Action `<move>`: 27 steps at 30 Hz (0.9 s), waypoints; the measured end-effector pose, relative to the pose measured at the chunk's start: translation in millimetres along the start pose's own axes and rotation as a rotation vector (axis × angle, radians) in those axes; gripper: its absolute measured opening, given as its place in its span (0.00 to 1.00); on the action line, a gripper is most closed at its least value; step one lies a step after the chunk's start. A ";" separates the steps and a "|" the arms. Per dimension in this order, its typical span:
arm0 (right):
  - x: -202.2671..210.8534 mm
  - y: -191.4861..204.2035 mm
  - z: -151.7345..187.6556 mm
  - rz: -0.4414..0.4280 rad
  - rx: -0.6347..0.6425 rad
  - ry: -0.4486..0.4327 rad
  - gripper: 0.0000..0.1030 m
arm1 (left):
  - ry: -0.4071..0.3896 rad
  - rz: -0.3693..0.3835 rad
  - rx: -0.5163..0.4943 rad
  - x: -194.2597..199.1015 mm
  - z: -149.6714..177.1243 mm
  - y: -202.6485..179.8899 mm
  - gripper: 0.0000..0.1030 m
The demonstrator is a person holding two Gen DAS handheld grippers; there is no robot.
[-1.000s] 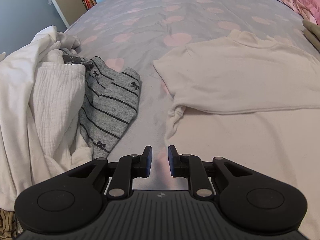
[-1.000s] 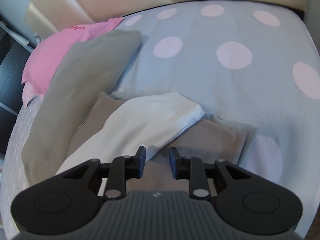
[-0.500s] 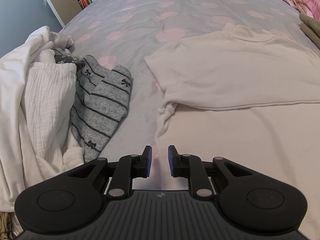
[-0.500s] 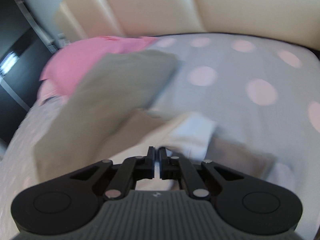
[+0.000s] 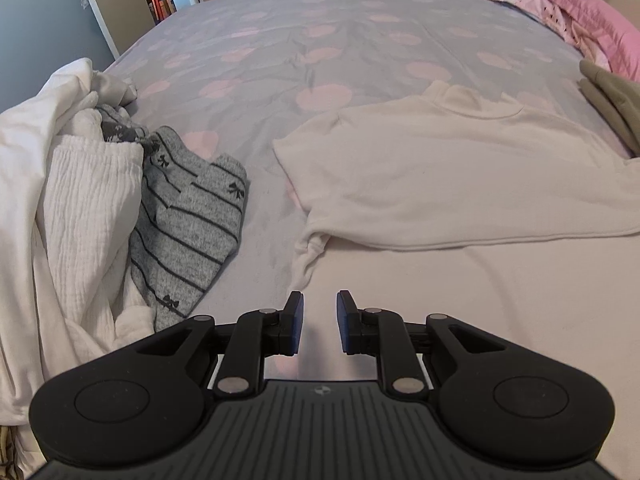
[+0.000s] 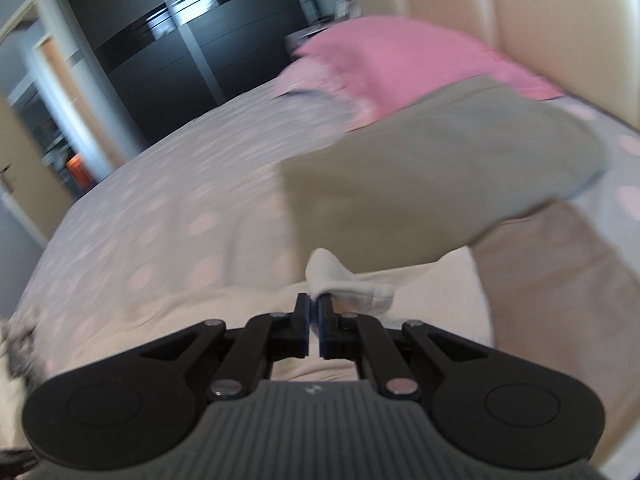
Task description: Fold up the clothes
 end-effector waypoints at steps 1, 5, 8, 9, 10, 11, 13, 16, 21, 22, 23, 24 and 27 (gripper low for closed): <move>-4.7 14.1 1.6 -0.017 0.019 0.016 0.05 | -0.003 0.008 0.003 1.7 -0.9 0.3 0.16; -19.5 71.2 7.7 -0.070 0.098 0.044 0.05 | -0.018 0.042 -0.004 8.3 -2.7 -2.0 0.16; -25.0 117.0 19.4 -0.127 0.148 0.050 0.05 | -0.032 0.058 -0.014 12.4 -4.1 -3.5 0.16; -26.8 132.2 21.8 -0.143 0.165 0.052 0.05 | -0.035 0.063 -0.014 13.2 -4.5 -3.4 0.16; -29.6 145.6 24.4 -0.158 0.183 0.058 0.05 | -0.036 0.068 -0.014 13.4 -4.9 -3.1 0.16; -32.8 159.0 27.4 -0.172 0.199 0.066 0.05 | -0.037 0.074 -0.014 13.5 -5.2 -2.7 0.16; -42.1 183.9 36.9 -0.200 0.234 0.088 0.05 | -0.032 0.089 -0.008 12.2 -5.6 -0.7 0.16; -62.6 217.2 58.2 -0.209 0.309 0.141 0.05 | -0.022 0.113 0.012 9.5 -5.7 2.0 0.16; -103.1 251.2 95.3 -0.182 0.421 0.253 0.05 | -0.011 0.162 -0.002 5.4 -5.6 -6.1 0.16; -110.1 254.3 101.7 -0.175 0.440 0.275 0.05 | -0.010 0.172 -0.009 4.7 -5.9 -8.8 0.16; -116.7 256.5 107.6 -0.169 0.457 0.297 0.05 | -0.010 0.184 -0.014 3.8 -6.0 -11.4 0.16; -122.6 257.4 112.8 -0.166 0.472 0.315 0.05 | -0.010 0.197 -0.019 3.0 -6.1 -14.2 0.16; -134.4 256.1 126.5 -0.147 0.506 0.361 0.10 | 0.003 0.254 -0.034 -1.5 -4.4 -23.8 0.16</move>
Point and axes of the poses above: each gripper's, at about its wrist camera, not at the fingertips, and x roughly against the way its jaws point, y to its left, z to its underside, the point moved 5 cm from there along -x, roughly the way its jaws point, and after that the axes turned 12 degrees about y, right-handed, at the moved point
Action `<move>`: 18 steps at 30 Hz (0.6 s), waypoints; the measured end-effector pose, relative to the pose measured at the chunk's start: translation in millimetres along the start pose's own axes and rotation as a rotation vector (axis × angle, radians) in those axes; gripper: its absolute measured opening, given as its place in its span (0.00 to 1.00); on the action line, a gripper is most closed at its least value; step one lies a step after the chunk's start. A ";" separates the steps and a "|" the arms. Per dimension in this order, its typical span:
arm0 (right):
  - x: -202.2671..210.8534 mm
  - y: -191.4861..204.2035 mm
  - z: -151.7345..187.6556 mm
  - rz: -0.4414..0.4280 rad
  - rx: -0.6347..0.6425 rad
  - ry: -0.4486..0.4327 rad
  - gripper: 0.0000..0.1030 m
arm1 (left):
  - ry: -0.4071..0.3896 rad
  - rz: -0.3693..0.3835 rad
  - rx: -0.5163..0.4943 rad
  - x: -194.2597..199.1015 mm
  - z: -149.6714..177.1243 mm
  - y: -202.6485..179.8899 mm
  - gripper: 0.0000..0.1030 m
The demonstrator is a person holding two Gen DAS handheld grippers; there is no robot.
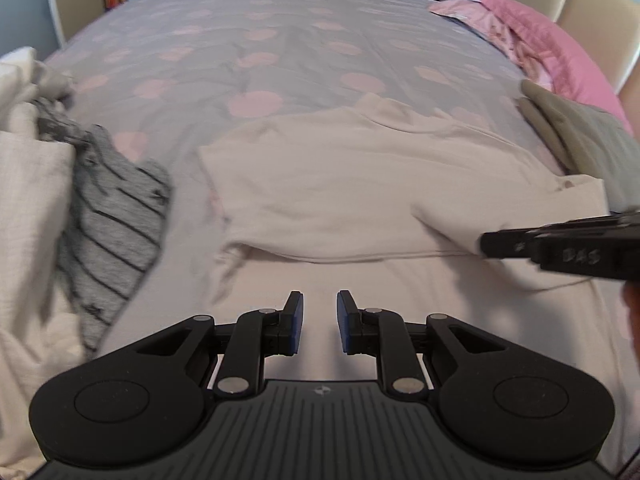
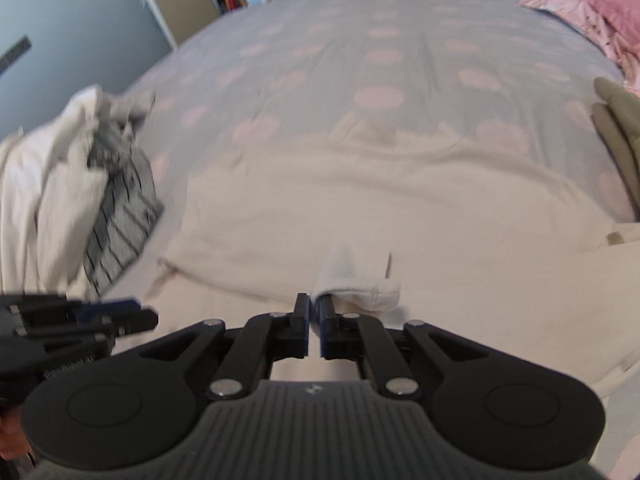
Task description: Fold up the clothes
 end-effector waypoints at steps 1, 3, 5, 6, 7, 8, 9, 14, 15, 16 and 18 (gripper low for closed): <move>-1.6 -0.1 2.3 0.001 0.004 0.010 0.10 | 0.006 0.014 -0.004 -2.3 0.1 -2.8 0.16; -0.4 -1.9 5.4 -0.011 0.003 0.021 0.16 | 0.018 0.031 -0.017 -6.1 -2.0 -7.8 0.16; 4.6 -5.5 6.8 -0.023 -0.003 0.020 0.27 | 0.024 0.048 -0.022 -8.0 -5.0 -10.9 0.16; 8.0 -7.9 7.3 -0.028 -0.006 0.018 0.27 | 0.026 0.059 -0.023 -8.5 -6.9 -12.3 0.16; 11.6 -11.0 7.9 -0.029 -0.007 0.018 0.28 | 0.030 0.069 -0.028 -9.2 -9.3 -14.0 0.16; 14.9 -14.5 8.4 -0.029 -0.012 0.018 0.28 | 0.034 0.075 -0.033 -9.9 -11.9 -15.7 0.17; 18.5 -18.8 8.6 -0.031 -0.021 0.014 0.28 | 0.035 0.078 -0.038 -10.6 -14.6 -17.4 0.20; 33.2 -51.2 10.5 0.040 -0.071 0.019 0.30 | 0.030 0.083 -0.043 -20.5 -32.8 -30.7 0.24; 35.0 -58.9 11.1 0.078 -0.079 0.024 0.30 | 0.033 0.095 -0.043 -22.6 -36.5 -35.5 0.24; 36.8 -67.4 12.0 0.105 -0.092 0.029 0.30 | 0.032 0.103 -0.053 -24.2 -39.6 -41.8 0.25; 39.8 -88.1 14.5 0.104 -0.150 0.038 0.30 | 0.024 0.100 -0.088 -26.0 -44.1 -56.8 0.27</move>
Point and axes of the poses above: each gripper's, at about its wrist camera, not at the fingertips, and x roughly against the way its jaws point, y to its left, z to its underside, the point moved 5 cm from there along -x, roughly the way its jaws point, and after that the axes turned 12 degrees about y, right-handed, at the moved point
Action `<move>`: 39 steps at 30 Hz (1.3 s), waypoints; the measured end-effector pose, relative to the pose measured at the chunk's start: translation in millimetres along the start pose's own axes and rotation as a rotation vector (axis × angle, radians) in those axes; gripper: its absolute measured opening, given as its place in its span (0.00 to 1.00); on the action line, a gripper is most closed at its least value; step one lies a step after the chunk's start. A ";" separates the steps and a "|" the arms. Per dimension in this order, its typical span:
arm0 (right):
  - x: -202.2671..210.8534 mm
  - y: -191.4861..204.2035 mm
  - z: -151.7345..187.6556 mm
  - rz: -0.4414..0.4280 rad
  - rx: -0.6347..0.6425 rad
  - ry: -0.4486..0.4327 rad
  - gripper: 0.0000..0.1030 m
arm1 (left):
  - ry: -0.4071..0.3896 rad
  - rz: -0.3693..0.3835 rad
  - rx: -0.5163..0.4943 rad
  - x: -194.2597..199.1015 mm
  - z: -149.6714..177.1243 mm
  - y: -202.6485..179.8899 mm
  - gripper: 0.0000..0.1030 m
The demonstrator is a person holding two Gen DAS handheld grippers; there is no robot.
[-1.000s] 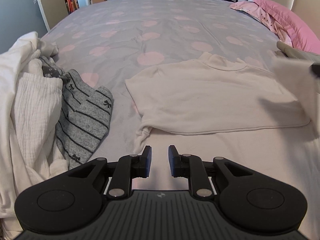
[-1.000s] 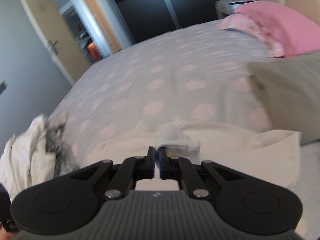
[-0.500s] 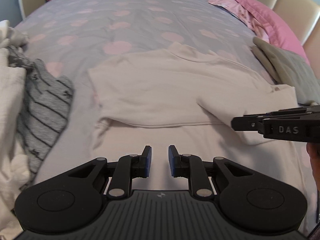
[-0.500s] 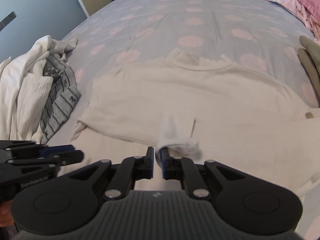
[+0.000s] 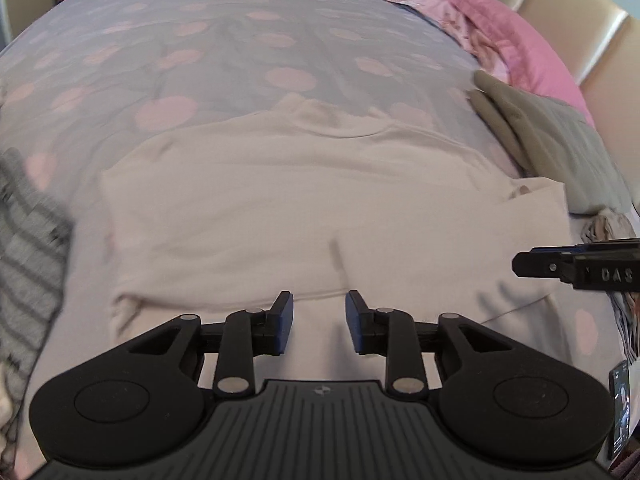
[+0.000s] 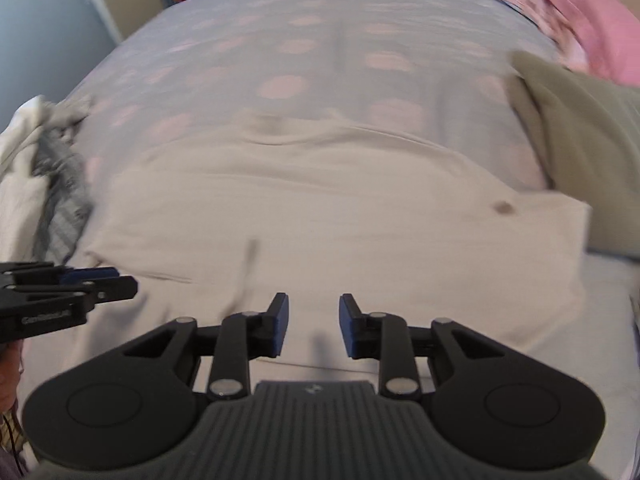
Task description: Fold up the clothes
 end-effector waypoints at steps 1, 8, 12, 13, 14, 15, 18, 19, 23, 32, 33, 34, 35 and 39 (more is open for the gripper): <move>0.4 -10.2 -0.3 -0.002 -0.029 0.006 0.30 | -0.003 -0.003 -0.018 -1.6 -2.8 -7.2 0.27; 1.0 -55.7 1.1 -0.027 -0.172 0.035 0.30 | 0.030 0.024 -0.044 -24.3 -20.1 -43.7 0.27; 5.4 -70.0 0.5 -0.037 -0.210 0.031 0.30 | 0.072 0.037 0.024 -45.1 -30.4 -48.0 0.27; 7.2 -73.8 0.4 -0.045 -0.221 0.032 0.31 | 0.075 0.054 0.047 -49.3 -32.4 -47.0 0.27; 9.0 -77.4 0.5 -0.058 -0.235 0.033 0.31 | 0.081 0.066 0.069 -53.5 -34.0 -46.0 0.27; 10.9 -80.9 0.5 -0.070 -0.249 0.032 0.31 | 0.089 0.059 0.092 -57.8 -35.6 -44.7 0.27; 17.7 -89.8 0.4 -0.080 -0.273 0.016 0.31 | 0.107 0.000 0.113 -69.3 -38.4 -44.0 0.27; 19.4 -91.7 0.3 -0.080 -0.276 0.011 0.31 | 0.109 -0.017 0.100 -72.4 -38.3 -46.1 0.28; 24.3 -99.8 0.8 -0.094 -0.298 0.003 0.31 | 0.086 -0.075 0.058 -77.2 -35.1 -48.1 0.25; 44.4 -132.9 3.8 -0.056 -0.357 -0.053 0.31 | -0.060 -0.004 0.112 -17.7 -42.6 -36.4 0.02; 46.1 -138.0 4.8 -0.046 -0.365 -0.059 0.31 | -0.091 0.012 0.117 -4.4 -46.8 -37.6 0.02; 46.9 -142.7 6.0 -0.042 -0.378 -0.060 0.31 | -0.122 0.028 0.122 8.8 -51.1 -38.8 0.02; 47.7 -147.4 7.2 -0.038 -0.391 -0.061 0.31 | -0.153 0.043 0.128 22.4 -55.7 -40.0 0.02; 50.7 -162.1 11.5 -0.025 -0.430 -0.066 0.31 | -0.280 0.088 0.146 77.7 -77.5 -41.5 0.02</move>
Point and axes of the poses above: each gripper's, at about its wrist camera, not at the fingertips, and x roughly against the way its jaws point, y to its left, z to its underside, the point moved 5 cm from there along -x, roughly the way its jaws point, and after that the axes turned 12 degrees about y, right-handed, at the moved point
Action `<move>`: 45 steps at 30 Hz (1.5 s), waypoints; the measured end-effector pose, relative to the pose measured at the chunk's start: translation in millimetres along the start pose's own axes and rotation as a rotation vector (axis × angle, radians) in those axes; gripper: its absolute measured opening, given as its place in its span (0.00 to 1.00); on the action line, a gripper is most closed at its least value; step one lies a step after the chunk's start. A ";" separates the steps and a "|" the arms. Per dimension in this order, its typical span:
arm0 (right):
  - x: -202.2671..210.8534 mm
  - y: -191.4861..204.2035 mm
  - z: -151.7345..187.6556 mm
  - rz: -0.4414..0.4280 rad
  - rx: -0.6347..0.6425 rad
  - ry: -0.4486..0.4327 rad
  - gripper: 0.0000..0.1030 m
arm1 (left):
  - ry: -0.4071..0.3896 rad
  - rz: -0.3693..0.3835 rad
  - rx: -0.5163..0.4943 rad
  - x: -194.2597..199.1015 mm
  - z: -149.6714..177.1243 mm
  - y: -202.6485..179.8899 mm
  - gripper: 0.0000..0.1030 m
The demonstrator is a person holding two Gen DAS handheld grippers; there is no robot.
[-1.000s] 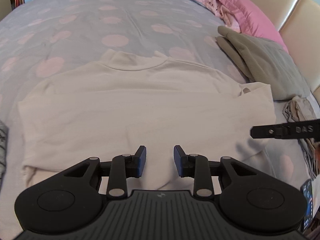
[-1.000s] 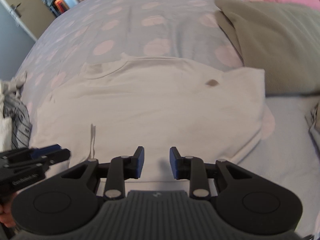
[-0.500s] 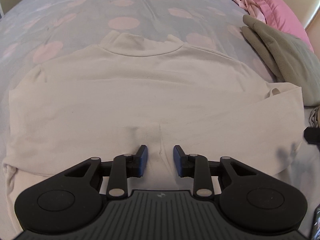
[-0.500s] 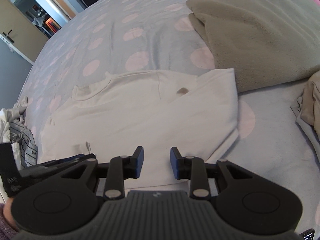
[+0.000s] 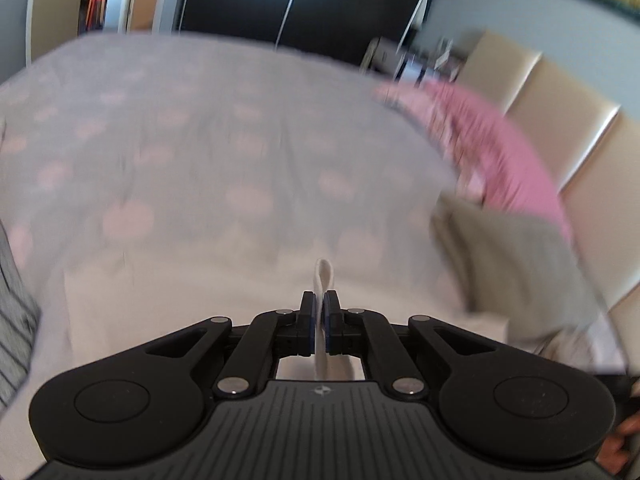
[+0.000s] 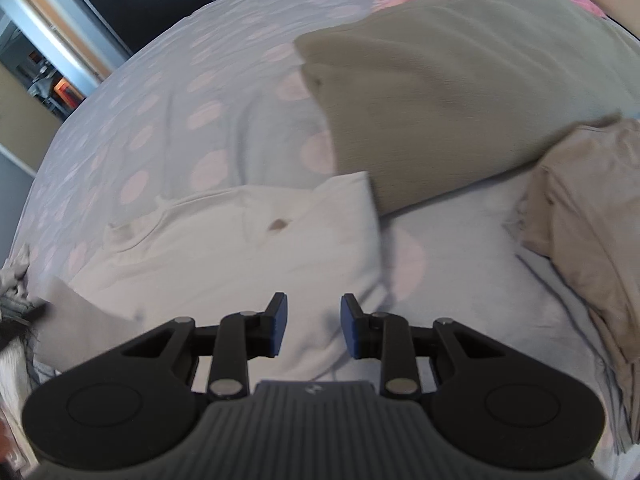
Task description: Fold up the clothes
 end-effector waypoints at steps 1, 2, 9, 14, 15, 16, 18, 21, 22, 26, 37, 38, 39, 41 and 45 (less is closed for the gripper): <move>0.8 -2.0 0.0 0.000 -0.005 -0.001 0.31 | -0.023 0.007 0.000 10.2 -7.7 -1.2 0.02; 1.5 -3.1 0.8 0.000 -0.006 0.000 0.32 | -0.043 0.012 0.001 19.3 -14.9 -1.8 0.02; -6.2 -6.0 4.3 0.030 -0.009 0.014 0.34 | -0.176 -0.018 0.014 67.5 -58.4 11.2 0.02; -13.5 1.6 3.1 0.029 0.017 0.019 0.34 | -0.169 -0.071 0.037 69.6 -61.9 39.8 0.02; -15.0 4.2 2.9 0.026 0.027 0.018 0.34 | -0.158 -0.080 0.041 66.3 -60.2 45.9 0.02; -16.6 7.2 2.8 0.022 0.039 0.017 0.34 | -0.148 -0.087 0.046 62.6 -58.4 51.6 0.02; -20.3 13.8 2.5 0.006 0.061 0.017 0.34 | -0.132 -0.096 0.058 56.2 -53.4 61.4 0.02; -26.3 26.6 2.4 -0.022 0.097 0.021 0.34 | -0.118 -0.089 0.083 49.7 -49.5 73.4 0.02; -28.7 32.7 3.0 -0.024 0.117 0.025 0.34 | -0.115 -0.085 0.090 48.4 -49.1 76.2 0.02; -41.4 65.1 10.0 0.021 0.280 0.048 0.35 | -0.116 -0.069 0.083 52.4 -47.3 83.5 0.02; -63.3 79.8 -0.2 0.175 0.318 0.021 0.08 | -0.127 -0.046 0.094 58.9 -52.8 87.9 0.02; -57.6 75.3 -3.1 0.174 0.287 0.010 0.08 | -0.130 -0.032 0.098 59.6 -54.0 86.8 0.02; -50.4 69.9 -5.6 0.180 0.260 -0.007 0.07 | -0.133 -0.019 0.102 60.3 -55.2 85.9 0.02; -36.4 57.4 -11.1 0.202 0.214 -0.041 0.07 | -0.139 0.005 0.100 61.9 -55.5 82.9 0.02; -25.4 23.9 -18.3 0.194 0.095 -0.027 0.07 | -0.119 0.013 0.072 59.3 -48.9 78.0 0.02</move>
Point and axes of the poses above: each gripper's, at about its wrist camera, not at the fingertips, and x roughly against the way its jaws point, y to its left, z to its underside, the point moved 5 cm from there along -x, roughly the way its jaws point, and after that the axes turned 12 degrees about y, right-handed, at the moved point
